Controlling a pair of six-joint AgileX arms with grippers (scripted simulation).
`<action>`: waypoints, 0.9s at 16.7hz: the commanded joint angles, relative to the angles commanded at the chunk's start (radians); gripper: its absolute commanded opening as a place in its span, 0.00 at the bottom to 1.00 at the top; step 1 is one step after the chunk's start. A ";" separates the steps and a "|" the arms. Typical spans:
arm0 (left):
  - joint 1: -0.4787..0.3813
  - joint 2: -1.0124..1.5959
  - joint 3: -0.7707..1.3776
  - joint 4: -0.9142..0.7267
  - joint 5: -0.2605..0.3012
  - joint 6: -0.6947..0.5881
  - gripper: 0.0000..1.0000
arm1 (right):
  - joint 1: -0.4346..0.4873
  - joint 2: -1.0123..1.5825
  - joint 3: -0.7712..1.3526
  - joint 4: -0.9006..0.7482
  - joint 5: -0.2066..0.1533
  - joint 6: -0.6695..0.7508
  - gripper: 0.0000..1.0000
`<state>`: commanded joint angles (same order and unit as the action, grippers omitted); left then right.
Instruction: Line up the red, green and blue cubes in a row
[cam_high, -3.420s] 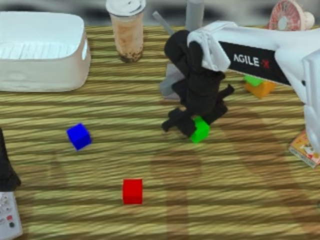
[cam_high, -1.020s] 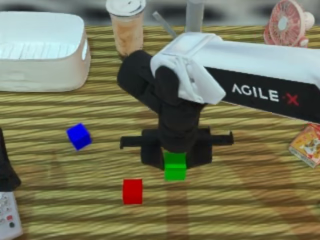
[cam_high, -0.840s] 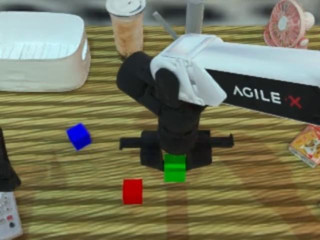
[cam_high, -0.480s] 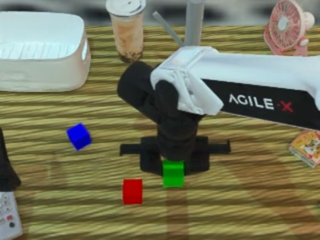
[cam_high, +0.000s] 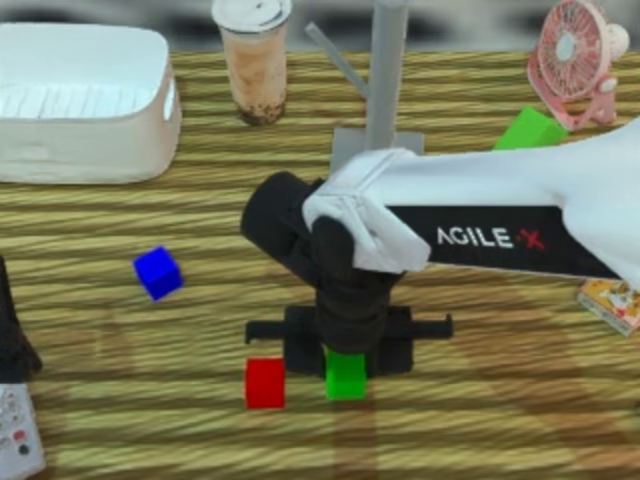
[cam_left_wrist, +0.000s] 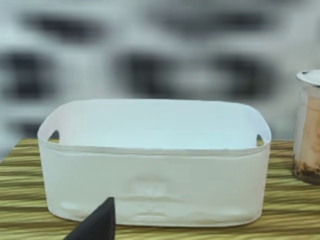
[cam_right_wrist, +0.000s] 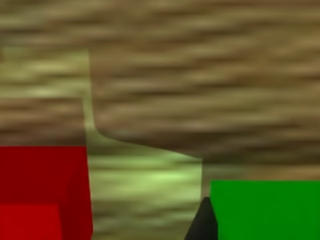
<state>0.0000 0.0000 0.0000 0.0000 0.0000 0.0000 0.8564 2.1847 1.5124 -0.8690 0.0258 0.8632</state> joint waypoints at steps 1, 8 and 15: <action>0.000 0.000 0.000 0.000 0.000 0.000 1.00 | 0.000 0.000 0.000 0.000 0.000 0.000 0.00; 0.000 0.000 0.000 0.000 0.000 0.000 1.00 | 0.000 0.000 0.000 0.000 0.000 0.000 0.53; 0.000 0.000 0.000 0.000 0.000 0.000 1.00 | 0.000 0.000 0.000 0.000 0.000 0.000 1.00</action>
<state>0.0000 0.0000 0.0000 0.0000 0.0000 0.0000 0.8564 2.1847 1.5124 -0.8690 0.0258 0.8632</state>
